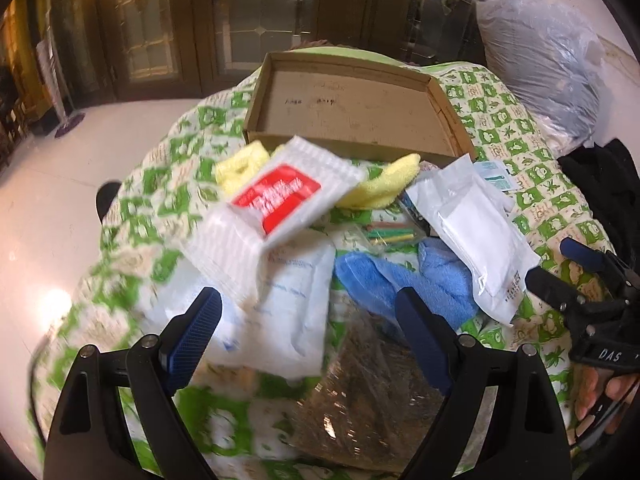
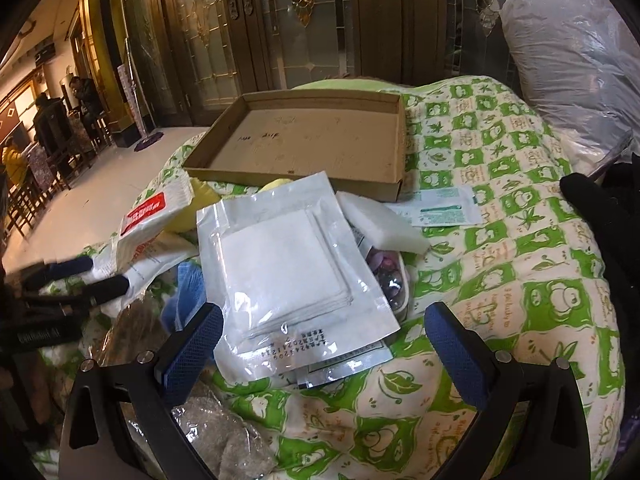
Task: Organize soft objects
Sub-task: 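Grasp the white wet-wipe packet with red label using the left tool, then grasp the white gauze pack with the right tool while the left tool holds the wet-wipe packet, then carry the wet-wipe packet and gauze pack into the cardboard tray with both tools, then open both tools to release the packets in the tray and lift away, then grasp the yellow towel with the left tool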
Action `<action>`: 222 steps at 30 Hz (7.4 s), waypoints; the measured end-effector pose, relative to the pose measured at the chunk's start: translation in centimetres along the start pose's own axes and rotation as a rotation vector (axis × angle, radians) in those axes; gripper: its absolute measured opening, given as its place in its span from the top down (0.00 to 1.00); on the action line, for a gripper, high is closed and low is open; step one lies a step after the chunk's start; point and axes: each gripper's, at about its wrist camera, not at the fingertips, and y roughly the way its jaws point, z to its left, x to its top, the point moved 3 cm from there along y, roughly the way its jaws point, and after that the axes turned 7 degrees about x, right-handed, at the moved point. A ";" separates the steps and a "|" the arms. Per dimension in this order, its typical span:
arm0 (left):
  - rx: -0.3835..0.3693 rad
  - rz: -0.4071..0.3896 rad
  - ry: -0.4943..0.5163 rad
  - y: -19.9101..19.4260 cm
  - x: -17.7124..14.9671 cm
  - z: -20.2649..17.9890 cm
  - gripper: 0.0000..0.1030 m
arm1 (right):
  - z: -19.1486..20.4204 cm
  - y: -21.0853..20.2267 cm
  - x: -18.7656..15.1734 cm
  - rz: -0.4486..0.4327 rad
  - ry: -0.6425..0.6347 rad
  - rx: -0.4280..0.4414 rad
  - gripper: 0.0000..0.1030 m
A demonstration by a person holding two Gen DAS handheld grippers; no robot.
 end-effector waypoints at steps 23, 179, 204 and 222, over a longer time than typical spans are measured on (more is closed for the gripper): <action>-0.140 0.166 0.259 8.5 4.5 1.2 0.16 | -4.3 7.7 4.3 0.161 -0.075 0.105 0.00; 0.044 0.107 0.063 5.4 5.3 -0.7 0.24 | -10.6 9.5 10.4 0.136 0.151 0.136 0.00; 0.011 0.107 -0.005 4.6 1.3 2.5 0.24 | -6.6 7.3 7.3 0.250 0.088 0.216 0.00; -0.001 0.101 0.064 5.2 3.3 0.5 0.24 | -3.6 8.7 5.7 0.320 0.016 0.248 0.01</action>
